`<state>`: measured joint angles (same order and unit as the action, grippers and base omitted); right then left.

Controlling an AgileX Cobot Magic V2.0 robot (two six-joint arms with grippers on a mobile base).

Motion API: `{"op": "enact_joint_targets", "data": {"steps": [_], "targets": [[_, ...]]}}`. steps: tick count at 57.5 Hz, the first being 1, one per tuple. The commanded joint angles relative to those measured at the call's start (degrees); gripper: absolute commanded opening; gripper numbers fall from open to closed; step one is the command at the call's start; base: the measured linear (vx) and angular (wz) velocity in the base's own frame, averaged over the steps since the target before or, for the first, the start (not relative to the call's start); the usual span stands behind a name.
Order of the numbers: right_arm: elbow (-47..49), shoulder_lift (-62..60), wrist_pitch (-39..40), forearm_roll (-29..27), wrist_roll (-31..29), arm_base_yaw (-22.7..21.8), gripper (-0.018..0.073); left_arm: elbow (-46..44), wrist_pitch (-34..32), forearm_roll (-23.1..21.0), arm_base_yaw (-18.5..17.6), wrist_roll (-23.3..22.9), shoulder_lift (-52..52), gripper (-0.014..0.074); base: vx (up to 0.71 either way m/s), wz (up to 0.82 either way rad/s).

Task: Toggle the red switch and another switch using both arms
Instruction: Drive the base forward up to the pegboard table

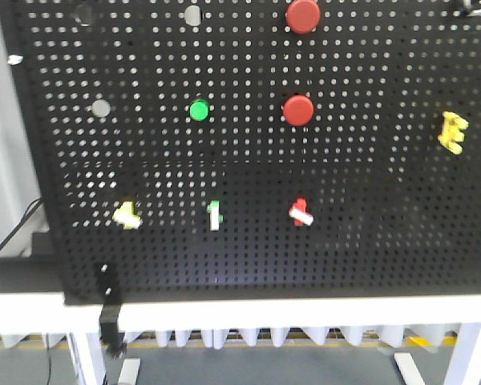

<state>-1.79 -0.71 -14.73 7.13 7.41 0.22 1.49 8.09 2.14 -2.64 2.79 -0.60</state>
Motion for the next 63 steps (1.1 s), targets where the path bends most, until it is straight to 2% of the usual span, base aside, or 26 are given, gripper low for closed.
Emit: {"op": "enact_joint_targets", "data": {"steps": [1, 24, 52, 58, 63], "targets": [[-0.3, -0.6, 4.9, 0.5, -0.3, -0.3, -0.0006, 0.8, -4.6, -0.4, 0.1, -0.2, -0.5, 0.0003, 0.27, -0.02], [-0.3, -0.6, 4.9, 0.5, -0.3, -0.3, -0.0006, 0.8, -4.6, -0.4, 0.1, -0.2, -0.5, 0.0003, 0.19, -0.01], [-0.3, -0.6, 4.9, 0.5, -0.3, -0.3, -0.0006, 0.8, -4.6, -0.4, 0.1, -0.2, -0.5, 0.0003, 0.05, 0.0], [-0.3, -0.6, 5.2, 6.7, -4.7, -0.3, -0.0006, 0.8, -4.6, -0.4, 0.1, -0.2, -0.5, 0.0003, 0.0, 0.0], [-0.3, -0.6, 5.8, 7.8, -4.2, -0.3, -0.0006, 0.8, -4.6, -0.4, 0.1, -0.2, -0.5, 0.0003, 0.0, 0.0]]}}
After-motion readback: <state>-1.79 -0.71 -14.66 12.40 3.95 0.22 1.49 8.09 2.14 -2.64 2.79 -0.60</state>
